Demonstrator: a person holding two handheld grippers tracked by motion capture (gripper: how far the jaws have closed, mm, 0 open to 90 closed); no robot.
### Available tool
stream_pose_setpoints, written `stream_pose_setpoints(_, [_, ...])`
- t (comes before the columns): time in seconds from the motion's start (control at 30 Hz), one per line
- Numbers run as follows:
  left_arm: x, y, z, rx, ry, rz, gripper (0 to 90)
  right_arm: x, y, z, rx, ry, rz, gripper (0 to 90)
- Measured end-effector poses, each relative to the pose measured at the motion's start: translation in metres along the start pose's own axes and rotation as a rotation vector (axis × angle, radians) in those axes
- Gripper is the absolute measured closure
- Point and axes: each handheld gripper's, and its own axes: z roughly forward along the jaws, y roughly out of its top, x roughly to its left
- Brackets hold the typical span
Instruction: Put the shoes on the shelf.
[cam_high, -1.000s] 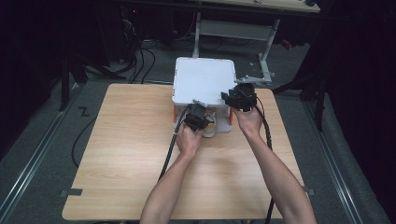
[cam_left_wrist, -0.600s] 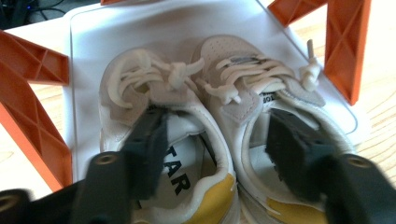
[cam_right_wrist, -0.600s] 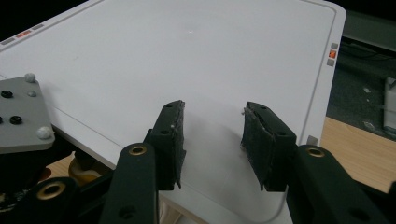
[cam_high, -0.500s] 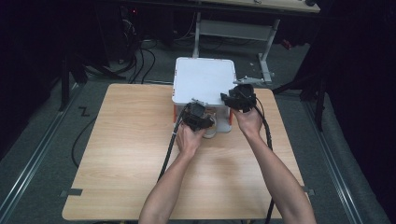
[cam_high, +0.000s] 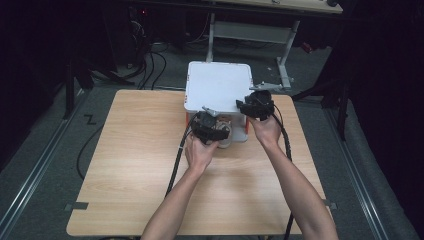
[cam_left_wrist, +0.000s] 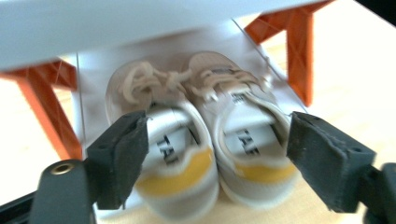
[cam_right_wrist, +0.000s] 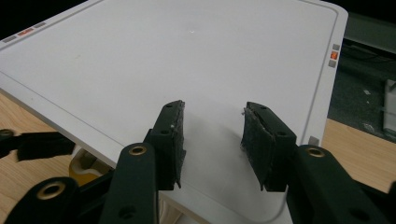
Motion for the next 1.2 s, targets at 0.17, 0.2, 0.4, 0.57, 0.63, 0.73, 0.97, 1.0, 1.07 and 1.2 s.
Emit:
stream_pose_setpoints(0.17, [-0.003, -0.019, -0.016, 0.031, 0.005, 0.006, 15.1, 0.000, 0.000, 0.000, -0.001, 0.001, -0.002, 58.4])
stream_pose_setpoints(0.2, [-0.003, -0.023, -0.019, 0.035, 0.004, 0.009, 15.1, 0.000, 0.000, 0.000, -0.002, 0.002, -0.002, 58.5])
stream_pose_setpoints(0.4, [-0.006, -0.033, -0.013, 0.075, 0.031, 0.005, 15.0, 0.003, 0.000, 0.001, -0.002, 0.001, -0.011, 58.4])
stream_pose_setpoints(0.57, [-0.011, -0.035, 0.007, 0.146, 0.044, -0.016, 15.2, 0.006, 0.001, 0.001, -0.002, -0.001, -0.021, 58.5])
stream_pose_setpoints(0.63, [-0.012, -0.035, 0.013, 0.153, 0.053, -0.017, 15.3, 0.005, 0.001, 0.001, -0.002, 0.002, -0.022, 58.6])
stream_pose_setpoints(0.73, [-0.013, -0.034, 0.020, 0.144, 0.062, -0.022, 15.0, 0.005, 0.001, 0.001, -0.002, 0.000, -0.024, 58.6])
stream_pose_setpoints(0.97, [-0.013, -0.022, 0.033, 0.144, 0.096, -0.005, 16.4, 0.006, 0.001, 0.001, 0.000, -0.001, -0.023, 59.2])
stream_pose_setpoints(1.0, [-0.013, -0.022, 0.033, 0.144, 0.096, -0.005, 16.3, 0.006, 0.001, 0.001, 0.000, -0.001, -0.023, 59.2])
stream_pose_setpoints(1.07, [-0.012, -0.017, 0.039, 0.144, 0.105, -0.010, 17.0, 0.006, 0.001, 0.001, 0.000, -0.001, -0.022, 59.2])
stream_pose_setpoints(1.2, [-0.010, -0.014, 0.046, 0.126, 0.118, -0.009, 18.2, 0.006, 0.001, 0.001, 0.000, -0.002, -0.022, 59.3])
